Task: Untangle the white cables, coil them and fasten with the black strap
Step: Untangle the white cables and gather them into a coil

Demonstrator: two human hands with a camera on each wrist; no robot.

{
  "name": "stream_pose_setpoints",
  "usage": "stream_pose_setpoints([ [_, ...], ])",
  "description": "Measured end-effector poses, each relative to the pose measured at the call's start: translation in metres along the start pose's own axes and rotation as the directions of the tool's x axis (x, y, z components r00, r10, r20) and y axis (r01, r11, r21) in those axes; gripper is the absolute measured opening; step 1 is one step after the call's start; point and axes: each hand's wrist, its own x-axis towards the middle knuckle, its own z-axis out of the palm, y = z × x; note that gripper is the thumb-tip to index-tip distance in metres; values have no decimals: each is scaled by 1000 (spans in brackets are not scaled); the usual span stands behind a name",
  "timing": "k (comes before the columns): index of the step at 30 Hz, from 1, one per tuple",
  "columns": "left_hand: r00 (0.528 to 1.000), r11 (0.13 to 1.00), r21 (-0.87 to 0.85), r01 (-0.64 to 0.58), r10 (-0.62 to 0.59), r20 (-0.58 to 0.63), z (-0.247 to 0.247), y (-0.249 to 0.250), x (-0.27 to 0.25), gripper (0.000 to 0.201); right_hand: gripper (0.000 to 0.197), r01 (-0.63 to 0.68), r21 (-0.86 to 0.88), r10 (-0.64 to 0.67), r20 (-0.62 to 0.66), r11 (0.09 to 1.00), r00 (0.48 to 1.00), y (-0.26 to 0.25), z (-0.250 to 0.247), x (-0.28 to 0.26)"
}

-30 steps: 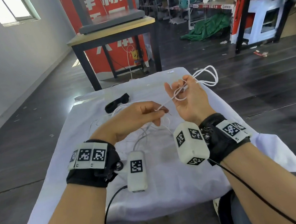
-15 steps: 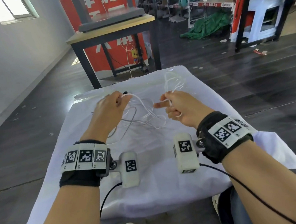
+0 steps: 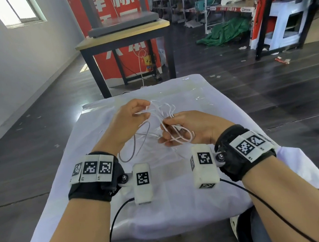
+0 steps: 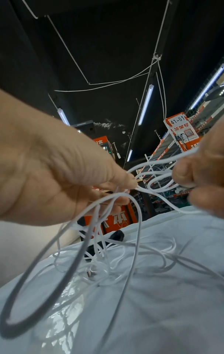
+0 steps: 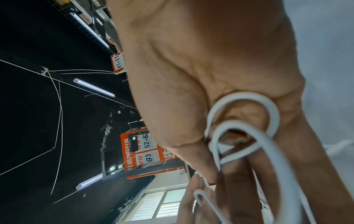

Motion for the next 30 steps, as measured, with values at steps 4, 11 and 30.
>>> stream_pose_setpoints([
  [4, 981, 958, 280, -58, 107, -162, -3, -3, 2, 16, 26, -39, 12, 38, 82, 999, 996, 4, 3, 0],
  [11, 979, 944, 327, -43, 105, -174, -5, -2, 2, 13, 21, -69, 42, 69, -7, 997, 998, 5, 5, 5],
  [30, 998, 941, 338, 37, -53, 37, -22, -7, -2, 17, 37, 246, 291, -195, -193, 925, 962, -9, -8, 3],
])
